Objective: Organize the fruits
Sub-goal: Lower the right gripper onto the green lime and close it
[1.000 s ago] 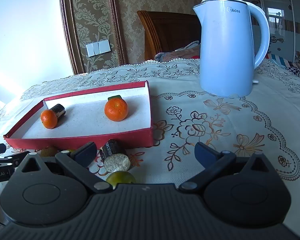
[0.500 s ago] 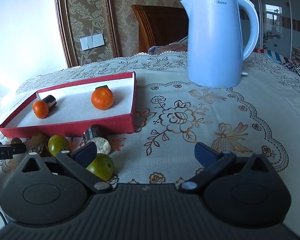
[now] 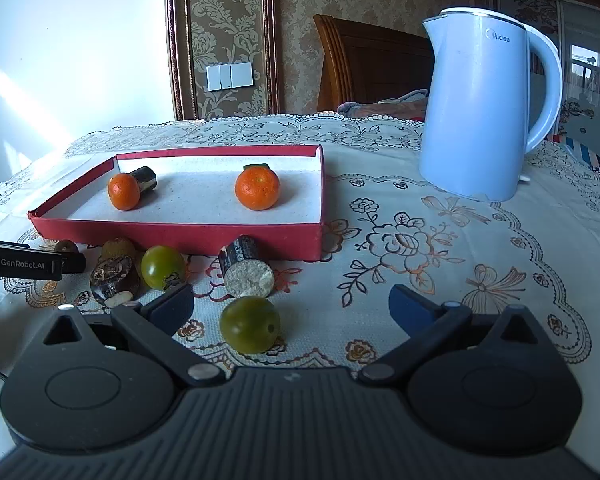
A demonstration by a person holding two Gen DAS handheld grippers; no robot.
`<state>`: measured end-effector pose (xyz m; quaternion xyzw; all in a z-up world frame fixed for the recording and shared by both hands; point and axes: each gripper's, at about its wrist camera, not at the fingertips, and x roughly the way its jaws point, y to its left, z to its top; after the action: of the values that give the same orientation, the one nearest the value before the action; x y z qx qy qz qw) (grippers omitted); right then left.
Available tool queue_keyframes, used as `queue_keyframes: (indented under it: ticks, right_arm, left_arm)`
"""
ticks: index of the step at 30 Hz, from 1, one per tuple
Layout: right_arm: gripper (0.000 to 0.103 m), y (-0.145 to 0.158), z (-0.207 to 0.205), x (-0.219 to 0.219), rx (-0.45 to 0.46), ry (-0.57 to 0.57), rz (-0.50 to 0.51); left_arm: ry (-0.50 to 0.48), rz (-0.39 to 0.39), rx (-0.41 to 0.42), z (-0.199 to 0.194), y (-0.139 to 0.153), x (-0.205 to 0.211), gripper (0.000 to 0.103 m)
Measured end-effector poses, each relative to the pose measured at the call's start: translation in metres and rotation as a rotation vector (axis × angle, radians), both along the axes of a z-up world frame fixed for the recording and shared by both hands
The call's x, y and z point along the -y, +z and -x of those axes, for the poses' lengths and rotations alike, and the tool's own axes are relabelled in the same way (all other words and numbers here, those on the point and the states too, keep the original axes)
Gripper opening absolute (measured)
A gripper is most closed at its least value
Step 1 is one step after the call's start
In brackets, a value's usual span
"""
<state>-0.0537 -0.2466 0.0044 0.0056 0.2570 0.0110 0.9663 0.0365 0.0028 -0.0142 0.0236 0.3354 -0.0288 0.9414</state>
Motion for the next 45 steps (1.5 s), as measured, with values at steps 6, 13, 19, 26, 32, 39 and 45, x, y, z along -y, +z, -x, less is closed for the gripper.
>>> queue_keyframes:
  ticks: [6,13,19,26,32,39,45]
  right_arm:
    - [0.095,-0.001,-0.001,-0.008,-0.021,0.044,-0.002]
    - [0.087,-0.004,-0.010,-0.012,-0.065,0.047,0.007]
    - [0.075,-0.008,-0.016,-0.017,-0.092,0.063,0.017]
    - [0.060,-0.010,-0.021,-0.023,-0.109,0.075,0.033]
    - [0.056,-0.010,-0.021,-0.025,-0.110,0.076,0.040]
    - [0.037,-0.010,-0.020,-0.027,-0.100,0.081,0.053]
    - [0.032,-0.010,-0.020,-0.026,-0.093,0.078,0.043]
  left_arm:
    - [0.002,0.001,-0.001,0.000,0.000,0.000,0.091]
    - [0.002,0.002,-0.002,0.000,0.000,0.000,0.091]
    - [0.002,0.001,-0.002,0.000,0.000,0.000,0.091]
    - [0.002,0.001,-0.002,-0.001,0.000,0.000,0.091]
    - [0.002,0.001,-0.002,-0.001,0.000,0.000,0.091]
    - [0.002,0.007,-0.001,-0.001,0.001,-0.001,0.091]
    - [-0.010,0.028,0.006,-0.001,0.002,-0.002,0.089]
